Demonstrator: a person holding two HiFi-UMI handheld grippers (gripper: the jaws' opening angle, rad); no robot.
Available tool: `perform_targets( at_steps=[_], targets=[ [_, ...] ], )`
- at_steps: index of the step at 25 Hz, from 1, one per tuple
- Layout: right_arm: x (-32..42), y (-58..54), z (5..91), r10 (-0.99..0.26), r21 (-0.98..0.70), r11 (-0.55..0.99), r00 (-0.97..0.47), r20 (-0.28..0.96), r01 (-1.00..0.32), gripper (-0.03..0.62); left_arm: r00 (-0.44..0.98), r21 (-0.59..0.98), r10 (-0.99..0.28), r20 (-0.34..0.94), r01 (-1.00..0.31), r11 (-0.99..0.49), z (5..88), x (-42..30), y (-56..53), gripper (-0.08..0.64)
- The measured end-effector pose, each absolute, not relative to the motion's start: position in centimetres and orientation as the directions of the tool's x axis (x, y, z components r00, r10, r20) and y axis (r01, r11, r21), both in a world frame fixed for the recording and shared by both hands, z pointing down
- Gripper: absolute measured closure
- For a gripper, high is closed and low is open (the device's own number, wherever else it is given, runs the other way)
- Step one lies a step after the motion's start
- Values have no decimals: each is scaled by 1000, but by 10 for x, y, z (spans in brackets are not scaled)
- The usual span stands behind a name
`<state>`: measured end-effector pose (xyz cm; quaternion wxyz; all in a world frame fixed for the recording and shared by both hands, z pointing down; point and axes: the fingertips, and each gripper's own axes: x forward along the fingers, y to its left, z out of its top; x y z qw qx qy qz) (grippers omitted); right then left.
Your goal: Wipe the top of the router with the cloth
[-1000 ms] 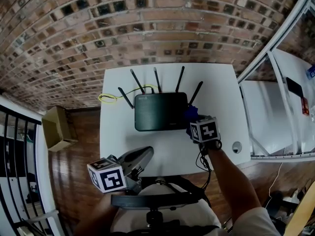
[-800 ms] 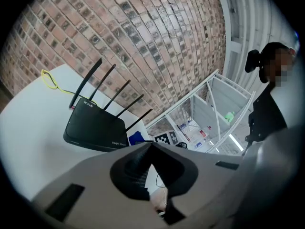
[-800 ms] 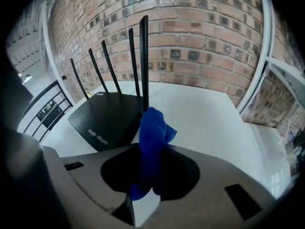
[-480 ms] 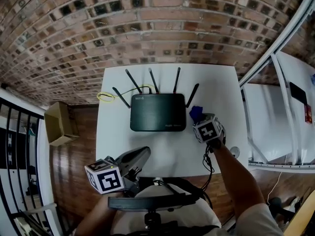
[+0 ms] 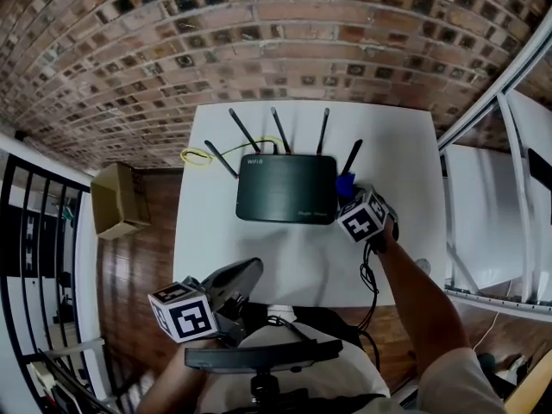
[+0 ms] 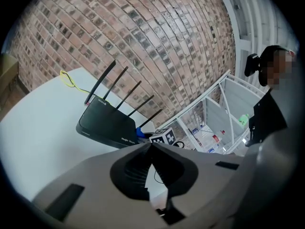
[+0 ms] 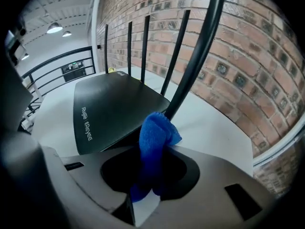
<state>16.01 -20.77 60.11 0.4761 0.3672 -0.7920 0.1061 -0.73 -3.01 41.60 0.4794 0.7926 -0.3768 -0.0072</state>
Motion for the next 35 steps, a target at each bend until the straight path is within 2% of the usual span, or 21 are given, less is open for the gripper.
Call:
perform_targets(
  at_steps=[6,11,35],
  targets=[
    [153,-190,601,-450,169,770,-337,827,-615,486,732,775,-580,357,-579,-254,422,-18,-27,549],
    [148,-170,601,-433,174,788,-331,839,-590,486,758,794,-562,331,-545,-268,420,-29,-27,549],
    [120,-97,598,-433,173,725,-246,867,-666,486,836,810,-475,274,-467,-355,415,-72,-28,549]
  ],
)
